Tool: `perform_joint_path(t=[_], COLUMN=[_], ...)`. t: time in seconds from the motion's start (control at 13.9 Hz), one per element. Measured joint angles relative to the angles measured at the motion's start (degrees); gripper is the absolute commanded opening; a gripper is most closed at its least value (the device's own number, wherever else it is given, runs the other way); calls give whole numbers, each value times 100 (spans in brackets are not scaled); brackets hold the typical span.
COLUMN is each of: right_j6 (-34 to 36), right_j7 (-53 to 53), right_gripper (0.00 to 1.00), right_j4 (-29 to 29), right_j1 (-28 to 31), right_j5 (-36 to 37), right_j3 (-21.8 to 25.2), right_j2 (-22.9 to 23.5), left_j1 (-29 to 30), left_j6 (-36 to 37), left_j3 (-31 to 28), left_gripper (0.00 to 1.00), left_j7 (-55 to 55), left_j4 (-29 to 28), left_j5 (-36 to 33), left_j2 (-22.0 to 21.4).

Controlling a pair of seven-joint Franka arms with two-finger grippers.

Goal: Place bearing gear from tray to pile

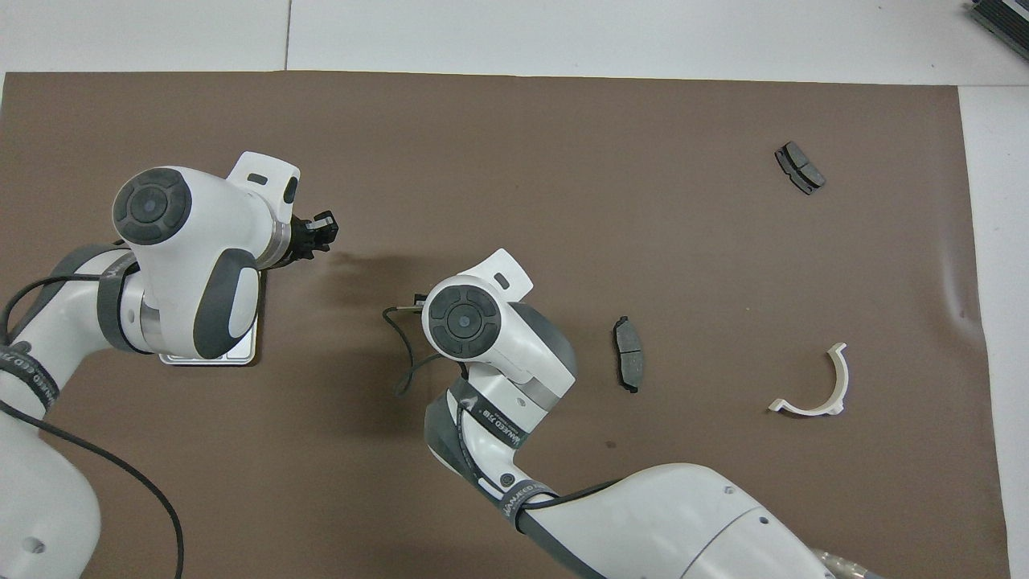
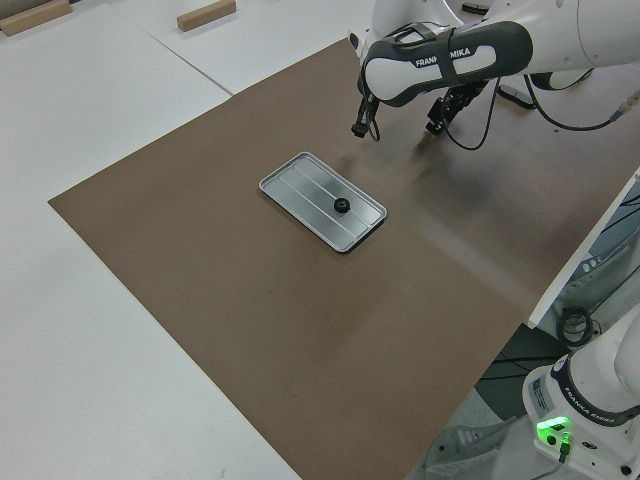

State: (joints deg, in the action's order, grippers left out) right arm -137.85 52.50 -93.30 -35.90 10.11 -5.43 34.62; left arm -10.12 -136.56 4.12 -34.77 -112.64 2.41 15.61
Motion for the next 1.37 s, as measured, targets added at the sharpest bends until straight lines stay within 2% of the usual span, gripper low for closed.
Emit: perform_joint_path(t=[0.07,0.22,0.29,0.58,0.86,1.01,1.22,1.37], right_j6=[13,26,28,28,29,50,89,89], right_j7=[-1,-2,-2,-9,-677,-1309,-1988,-2477], right_gripper=[33,15,9,5,3,0,0,0], right_j4=[6,3,5,13,-58,-255,-854,-1231], right_j1=[-2,-40,-51,14,727,1232,1854,2183], right_j5=[6,6,15,16,19,19,18,19], right_j3=[-2,-5,0,30,79,81,77,77], right_j2=[-17,-26,-20,-26,-277,-604,-1153,-1338], left_j1=[0,0,0,0,-101,-420,-1186,-1626], left_j6=[0,-3,-5,-14,-131,-254,-707,-1011], left_j3=[0,0,0,0,35,47,66,68], left_gripper=[0,0,0,0,0,0,0,6], left_j7=[0,0,0,0,0,-126,-737,-1028], left_j4=[0,0,0,0,0,-1,-5,-7], left_j5=[0,0,0,0,0,3,3,3], left_j2=[0,0,0,0,2,9,106,268])
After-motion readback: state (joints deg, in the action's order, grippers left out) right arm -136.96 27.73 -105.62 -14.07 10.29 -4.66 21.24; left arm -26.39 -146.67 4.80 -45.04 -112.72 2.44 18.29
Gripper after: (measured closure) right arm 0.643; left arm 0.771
